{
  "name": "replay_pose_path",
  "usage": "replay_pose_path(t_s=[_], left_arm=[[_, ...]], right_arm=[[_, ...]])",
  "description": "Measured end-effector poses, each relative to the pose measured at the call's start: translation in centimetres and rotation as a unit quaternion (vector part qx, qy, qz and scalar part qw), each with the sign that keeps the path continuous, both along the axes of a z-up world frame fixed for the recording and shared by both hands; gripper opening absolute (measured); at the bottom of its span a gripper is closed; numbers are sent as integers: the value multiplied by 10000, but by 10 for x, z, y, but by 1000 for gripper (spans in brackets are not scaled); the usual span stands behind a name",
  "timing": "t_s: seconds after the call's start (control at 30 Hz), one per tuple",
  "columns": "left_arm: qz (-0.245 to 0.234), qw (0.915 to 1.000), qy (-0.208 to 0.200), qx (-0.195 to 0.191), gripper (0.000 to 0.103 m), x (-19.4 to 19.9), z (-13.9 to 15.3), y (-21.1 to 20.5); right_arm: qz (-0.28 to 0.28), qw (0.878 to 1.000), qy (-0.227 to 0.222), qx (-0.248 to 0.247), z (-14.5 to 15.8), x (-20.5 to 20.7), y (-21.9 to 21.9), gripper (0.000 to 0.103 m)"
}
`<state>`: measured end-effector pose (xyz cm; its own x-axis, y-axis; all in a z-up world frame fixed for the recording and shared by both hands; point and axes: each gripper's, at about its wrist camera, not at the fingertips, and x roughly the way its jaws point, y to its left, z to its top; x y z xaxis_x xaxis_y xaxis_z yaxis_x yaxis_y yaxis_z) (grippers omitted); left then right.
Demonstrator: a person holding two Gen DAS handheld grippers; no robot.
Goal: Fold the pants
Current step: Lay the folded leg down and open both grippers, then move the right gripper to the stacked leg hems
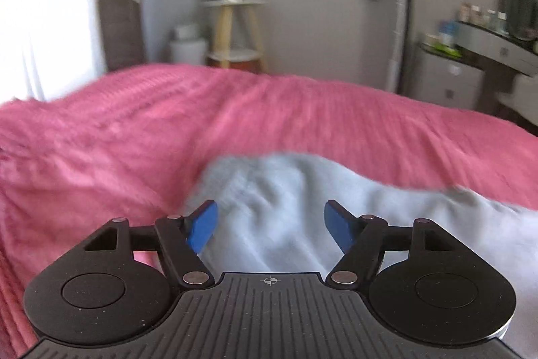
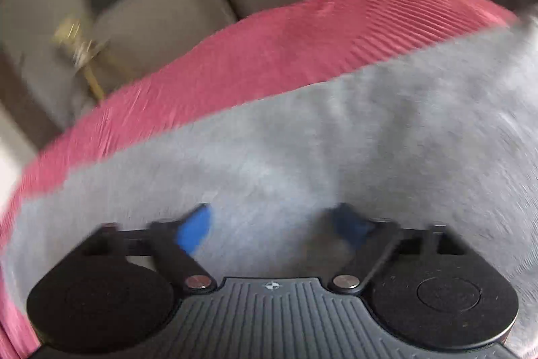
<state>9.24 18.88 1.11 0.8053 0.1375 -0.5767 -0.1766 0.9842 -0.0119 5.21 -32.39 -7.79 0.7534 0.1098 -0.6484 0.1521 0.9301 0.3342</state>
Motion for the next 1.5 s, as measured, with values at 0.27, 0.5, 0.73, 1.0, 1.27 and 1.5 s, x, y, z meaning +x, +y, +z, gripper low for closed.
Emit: replay_pose_path(t_s=[0.27, 0.5, 0.73, 1.0, 1.27, 1.5], left_arm=[[779, 9889, 814, 967, 77, 28, -48, -23], [363, 9981, -196, 461, 95, -4, 23, -79], [-835, 9945, 230, -585, 98, -22, 0, -167], [-708, 9929, 759, -578, 98, -25, -42, -190], [-184, 9892, 1065, -993, 98, -26, -51, -173], [-336, 9917, 1104, -575, 98, -29, -54, -196]], right_arm=[[236, 9976, 10, -656, 1, -6, 26, 97], [311, 9972, 141, -662, 1, 3, 24, 97], [-479, 9971, 297, 514, 20, -25, -37, 97], [-1765, 9784, 178, 1064, 22, -117, -152, 96], [-3544, 9279, -168, 1149, 25, -197, -178, 97], [-3551, 9138, -459, 1916, 11, -206, -183, 97]])
